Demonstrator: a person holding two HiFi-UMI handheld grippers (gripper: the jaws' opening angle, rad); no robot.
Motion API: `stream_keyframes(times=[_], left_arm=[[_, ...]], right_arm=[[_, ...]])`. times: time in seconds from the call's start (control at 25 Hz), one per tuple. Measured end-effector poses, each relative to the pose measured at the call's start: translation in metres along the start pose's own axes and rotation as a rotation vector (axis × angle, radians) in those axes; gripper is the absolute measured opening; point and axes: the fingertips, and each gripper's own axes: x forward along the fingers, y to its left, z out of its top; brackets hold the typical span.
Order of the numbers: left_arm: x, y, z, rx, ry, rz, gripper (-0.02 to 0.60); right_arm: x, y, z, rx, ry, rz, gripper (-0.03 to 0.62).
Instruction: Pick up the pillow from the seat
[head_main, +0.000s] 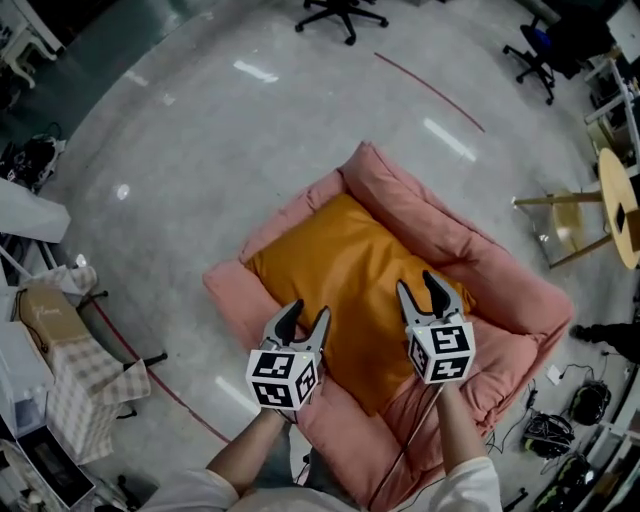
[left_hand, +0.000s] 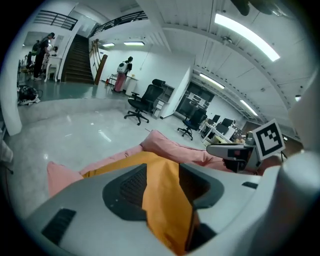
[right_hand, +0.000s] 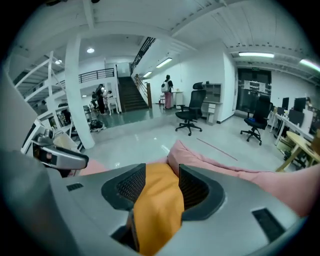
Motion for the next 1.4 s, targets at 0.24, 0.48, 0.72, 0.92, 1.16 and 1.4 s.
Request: stream_keyframes(times=[0.24, 0.48, 0.72, 0.92, 1.16, 1.4], left_arm=[[0.026, 0.018, -0.030, -0.033, 0.046, 0.042, 0.225], [0.048, 0.029, -0.067, -0.102, 0.111, 0.090, 0.277], [0.056, 0.038, -0.111, -0.215, 0.241, 0.149, 0.311], [0.064, 0.049, -0.137, -0.304, 0.300, 0.180, 0.340], [0.080, 0.049, -0.149, -0.299, 0.334, 0.213, 0.342], [0.099, 0.050, -0.167, -0.298, 0.391, 0.240, 0.356]], right_arm=[[0.054, -0.006, -0.028, -0.085, 0.096, 0.041, 0.221], [0.098, -0.011, -0.051, -0.275, 0.200, 0.077, 0.250], [0.123, -0.014, -0.097, -0.292, 0.343, 0.110, 0.278], [0.134, -0.015, -0.120, -0.297, 0.437, 0.104, 0.279], [0.143, -0.022, -0.138, -0.251, 0.510, 0.125, 0.281], [0.153, -0.025, -0.153, -0.231, 0.544, 0.138, 0.279]])
